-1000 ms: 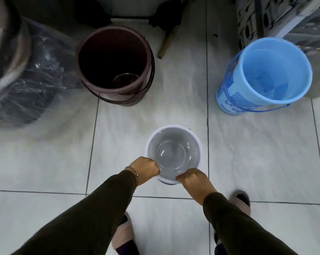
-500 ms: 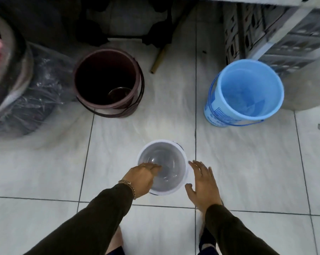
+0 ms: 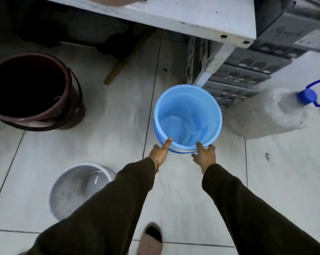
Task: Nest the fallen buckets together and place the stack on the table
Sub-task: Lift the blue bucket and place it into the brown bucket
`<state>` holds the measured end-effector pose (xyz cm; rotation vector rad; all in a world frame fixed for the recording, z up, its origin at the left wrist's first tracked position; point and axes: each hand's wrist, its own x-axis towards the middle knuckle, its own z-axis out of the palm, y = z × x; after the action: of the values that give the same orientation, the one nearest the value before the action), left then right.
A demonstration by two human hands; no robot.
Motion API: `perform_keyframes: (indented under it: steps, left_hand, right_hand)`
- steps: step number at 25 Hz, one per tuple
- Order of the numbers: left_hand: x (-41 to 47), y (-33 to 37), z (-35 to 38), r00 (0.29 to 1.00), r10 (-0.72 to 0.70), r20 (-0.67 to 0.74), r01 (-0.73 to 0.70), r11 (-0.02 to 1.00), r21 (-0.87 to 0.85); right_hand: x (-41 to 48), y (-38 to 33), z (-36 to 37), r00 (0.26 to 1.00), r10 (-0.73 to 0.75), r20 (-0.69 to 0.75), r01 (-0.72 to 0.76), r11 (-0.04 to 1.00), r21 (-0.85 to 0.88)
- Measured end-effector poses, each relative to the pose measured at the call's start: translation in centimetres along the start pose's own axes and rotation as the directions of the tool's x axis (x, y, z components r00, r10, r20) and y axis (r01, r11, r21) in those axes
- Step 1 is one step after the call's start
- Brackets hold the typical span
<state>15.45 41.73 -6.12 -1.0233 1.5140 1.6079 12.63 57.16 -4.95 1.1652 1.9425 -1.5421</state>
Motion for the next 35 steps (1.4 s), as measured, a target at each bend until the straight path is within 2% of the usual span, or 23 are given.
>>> perform_keyframes:
  steps: [2, 4, 5, 6, 8, 10, 13, 16, 21, 23, 26, 28, 30, 32, 35]
  left_hand:
    - [1.3, -0.2, 2.5, 0.997, -0.069, 0.042, 0.076, 0.972, -0.224]
    - [1.8, -0.7, 4.0, 0.993, -0.094, 0.073, 0.116, 0.902, -0.415]
    - [1.5, -0.7, 4.4, 0.996, -0.081, 0.042, 0.091, 0.869, -0.487]
    - [1.0, -0.7, 4.4, 0.997, -0.06, -0.048, 0.026, 0.853, -0.521]
    - [-1.2, -0.2, 2.7, 0.95, -0.026, -0.312, -0.158, 0.819, -0.551]
    - [-4.0, 0.3, -0.4, 0.88, -0.026, -0.474, -0.287, 0.767, -0.574]
    - [-10.0, 1.8, -6.6, 0.853, -0.002, -0.523, -0.353, 0.735, -0.579]
    - [-17.0, 2.5, -13.0, 0.823, 0.033, -0.567, -0.426, 0.696, -0.578]
    - [-24.3, 1.8, -23.7, 0.728, 0.012, -0.686, -0.583, 0.537, -0.61]
    - [-25.5, 2.0, -28.5, 0.699, 0.003, -0.715, -0.632, 0.471, -0.615]
    - [-25.1, 2.7, -35.2, 0.683, -0.009, -0.73, -0.662, 0.415, -0.624]
    - [-23.4, 2.8, -39.4, 0.711, -0.022, -0.703, -0.632, 0.418, -0.653]
    - [-20.7, 2.9, -43.4, 0.765, -0.002, -0.644, -0.569, 0.465, -0.678]
    - [-17.3, 2.9, -46.4, 0.824, 0.027, -0.566, -0.485, 0.55, -0.68]
    - [-12.6, 2.9, -49.0, 0.863, -0.027, -0.504, -0.37, 0.646, -0.668]
  right_hand:
    - [0.6, -0.5, 0.6, 0.999, 0.022, 0.032, -0.024, 0.998, 0.061]
    - [0.5, -0.5, 0.8, 1.0, 0.013, 0.025, -0.014, 0.999, 0.044]
    - [0.2, -0.6, 0.7, 0.999, 0.007, 0.041, -0.008, 0.999, 0.038]
    - [-0.4, -0.9, 0.4, 0.998, 0.019, 0.065, -0.022, 0.999, 0.049]
    - [-2.5, -1.3, 0.0, 0.992, 0.054, 0.115, -0.061, 0.996, 0.06]
    - [-5.4, -1.1, -0.7, 0.99, 0.016, 0.14, -0.015, 1.0, -0.007]
    - [-11.5, -1.8, -0.6, 0.97, -0.128, 0.207, 0.146, 0.987, -0.073]
    - [-18.3, -3.7, 1.7, 0.914, -0.26, 0.31, 0.298, 0.951, -0.081]
    - [-27.0, -8.5, 10.4, 0.756, -0.456, 0.47, 0.529, 0.848, -0.029]
    - [-29.3, -10.3, 15.6, 0.709, -0.481, 0.516, 0.574, 0.819, -0.025]
    - [-31.1, -11.9, 23.2, 0.686, -0.45, 0.572, 0.582, 0.811, -0.06]
    - [-30.9, -12.2, 27.8, 0.686, -0.398, 0.609, 0.551, 0.831, -0.078]
    - [-29.8, -12.0, 32.0, 0.709, -0.353, 0.611, 0.507, 0.857, -0.093]
    - [-28.1, -11.4, 35.5, 0.77, -0.302, 0.562, 0.433, 0.894, -0.113]
    - [-24.8, -9.7, 39.4, 0.874, -0.176, 0.452, 0.254, 0.96, -0.118]
